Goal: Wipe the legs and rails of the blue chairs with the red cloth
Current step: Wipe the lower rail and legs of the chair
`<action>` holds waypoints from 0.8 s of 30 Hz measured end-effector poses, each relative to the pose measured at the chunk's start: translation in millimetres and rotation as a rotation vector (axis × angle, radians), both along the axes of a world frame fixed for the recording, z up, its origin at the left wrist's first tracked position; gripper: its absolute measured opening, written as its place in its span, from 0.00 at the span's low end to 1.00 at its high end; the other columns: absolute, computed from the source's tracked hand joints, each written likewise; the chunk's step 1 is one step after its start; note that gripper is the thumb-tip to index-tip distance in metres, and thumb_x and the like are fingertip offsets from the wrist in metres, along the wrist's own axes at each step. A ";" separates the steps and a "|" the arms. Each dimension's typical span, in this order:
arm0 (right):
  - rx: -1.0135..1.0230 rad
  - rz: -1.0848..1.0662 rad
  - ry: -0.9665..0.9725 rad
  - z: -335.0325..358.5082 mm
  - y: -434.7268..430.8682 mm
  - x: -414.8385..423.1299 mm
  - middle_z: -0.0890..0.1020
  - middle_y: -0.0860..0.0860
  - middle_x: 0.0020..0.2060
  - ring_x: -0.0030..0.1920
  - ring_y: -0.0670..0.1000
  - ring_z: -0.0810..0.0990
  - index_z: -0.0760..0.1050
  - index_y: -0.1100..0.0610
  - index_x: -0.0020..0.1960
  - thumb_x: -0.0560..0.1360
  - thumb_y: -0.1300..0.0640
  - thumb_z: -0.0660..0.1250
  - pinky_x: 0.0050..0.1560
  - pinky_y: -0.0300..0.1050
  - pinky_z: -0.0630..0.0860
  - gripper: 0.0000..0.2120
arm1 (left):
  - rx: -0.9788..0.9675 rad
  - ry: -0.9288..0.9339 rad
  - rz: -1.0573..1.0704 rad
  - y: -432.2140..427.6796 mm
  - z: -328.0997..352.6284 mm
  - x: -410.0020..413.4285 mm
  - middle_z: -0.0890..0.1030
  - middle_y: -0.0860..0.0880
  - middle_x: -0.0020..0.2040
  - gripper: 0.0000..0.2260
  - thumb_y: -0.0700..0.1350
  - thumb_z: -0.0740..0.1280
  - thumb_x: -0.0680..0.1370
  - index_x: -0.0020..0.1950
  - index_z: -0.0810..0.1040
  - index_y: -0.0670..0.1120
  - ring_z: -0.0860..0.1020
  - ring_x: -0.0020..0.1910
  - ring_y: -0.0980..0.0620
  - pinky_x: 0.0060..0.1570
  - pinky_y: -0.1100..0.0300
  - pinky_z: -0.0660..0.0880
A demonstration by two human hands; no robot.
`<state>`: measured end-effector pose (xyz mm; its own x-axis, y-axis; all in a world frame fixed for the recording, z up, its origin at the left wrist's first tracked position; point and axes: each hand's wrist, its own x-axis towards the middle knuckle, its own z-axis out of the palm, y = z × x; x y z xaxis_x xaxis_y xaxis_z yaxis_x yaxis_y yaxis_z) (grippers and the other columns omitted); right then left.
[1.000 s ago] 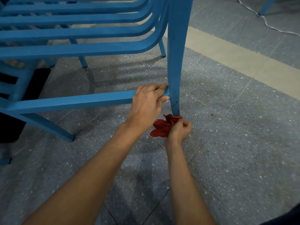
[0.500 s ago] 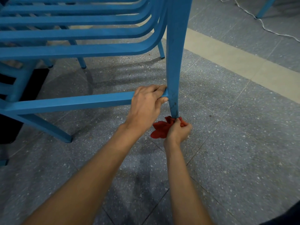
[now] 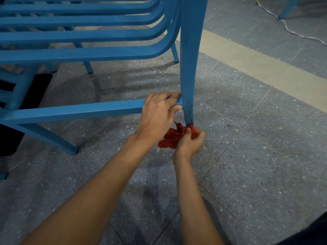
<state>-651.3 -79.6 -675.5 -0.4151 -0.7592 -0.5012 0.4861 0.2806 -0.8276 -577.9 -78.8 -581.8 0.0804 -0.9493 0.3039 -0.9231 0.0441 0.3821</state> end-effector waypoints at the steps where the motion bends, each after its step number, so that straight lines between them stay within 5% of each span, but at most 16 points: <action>1: -0.009 0.003 0.006 0.4 1.4 0.0 0.76 0.51 0.34 0.21 0.35 0.76 0.68 0.63 0.53 0.80 0.71 0.56 0.21 0.26 0.68 0.06 | 0.001 0.003 0.000 0.2 0.1 -0.2 0.81 0.48 0.54 0.15 0.45 0.67 0.77 0.63 0.78 0.43 0.75 0.52 0.48 0.56 0.61 0.63; 3: 0.051 -0.007 -0.026 -5.2 -0.1 -0.8 0.78 0.54 0.33 0.21 0.39 0.78 0.68 0.63 0.52 0.80 0.71 0.55 0.21 0.32 0.72 0.06 | 0.002 0.011 -0.005 0.4 0.8 -0.2 0.81 0.48 0.54 0.15 0.45 0.67 0.77 0.63 0.77 0.43 0.75 0.52 0.48 0.55 0.64 0.60; 6: 0.136 -0.022 -0.115 -11.7 -3.1 -1.6 0.83 0.62 0.39 0.29 0.61 0.83 0.67 0.60 0.50 0.81 0.66 0.55 0.28 0.59 0.80 0.04 | 0.001 0.012 -0.009 0.4 1.4 0.0 0.81 0.48 0.54 0.15 0.45 0.67 0.77 0.63 0.77 0.43 0.74 0.52 0.48 0.54 0.64 0.59; 7: 0.137 -0.037 -0.122 -13.5 -5.2 -1.6 0.84 0.63 0.39 0.28 0.62 0.82 0.67 0.59 0.50 0.81 0.65 0.55 0.28 0.61 0.80 0.04 | -0.002 0.009 -0.007 0.6 1.3 0.0 0.81 0.48 0.54 0.15 0.45 0.67 0.77 0.63 0.78 0.43 0.75 0.52 0.48 0.55 0.63 0.60; 12: -0.026 -0.096 0.011 5.5 -7.8 1.3 0.81 0.55 0.36 0.29 0.45 0.83 0.71 0.63 0.50 0.79 0.68 0.59 0.30 0.41 0.78 0.03 | 0.000 0.004 -0.004 0.2 -0.7 0.7 0.81 0.49 0.54 0.15 0.45 0.66 0.77 0.63 0.77 0.43 0.75 0.52 0.48 0.55 0.63 0.61; 16: -0.108 -0.062 0.032 8.6 0.5 3.2 0.80 0.53 0.37 0.30 0.43 0.83 0.70 0.64 0.53 0.80 0.69 0.58 0.29 0.33 0.75 0.04 | 0.002 0.004 0.000 -1.0 -2.2 1.1 0.81 0.49 0.54 0.15 0.46 0.66 0.77 0.62 0.78 0.44 0.75 0.52 0.48 0.57 0.61 0.63; 18: -0.027 -0.067 -0.013 1.9 0.7 2.7 0.80 0.53 0.35 0.25 0.42 0.81 0.68 0.63 0.53 0.80 0.69 0.56 0.24 0.34 0.75 0.05 | 0.002 0.002 -0.003 -0.8 -2.1 1.2 0.81 0.49 0.54 0.15 0.46 0.66 0.77 0.63 0.78 0.43 0.75 0.52 0.48 0.57 0.61 0.63; 21: 0.110 -0.063 -0.071 -7.6 -5.5 -0.1 0.83 0.60 0.39 0.28 0.53 0.83 0.66 0.60 0.51 0.80 0.67 0.55 0.27 0.51 0.80 0.04 | 0.000 -0.001 -0.006 -0.6 -1.9 1.0 0.81 0.48 0.54 0.15 0.46 0.66 0.77 0.63 0.77 0.43 0.75 0.52 0.48 0.57 0.60 0.63; 24: 0.158 -0.087 -0.074 -6.4 -13.5 1.0 0.83 0.61 0.42 0.26 0.49 0.82 0.66 0.60 0.50 0.79 0.67 0.55 0.24 0.42 0.77 0.04 | -0.005 -0.011 -0.007 -0.7 -2.8 1.6 0.81 0.48 0.53 0.15 0.45 0.66 0.77 0.62 0.78 0.43 0.75 0.52 0.47 0.56 0.61 0.62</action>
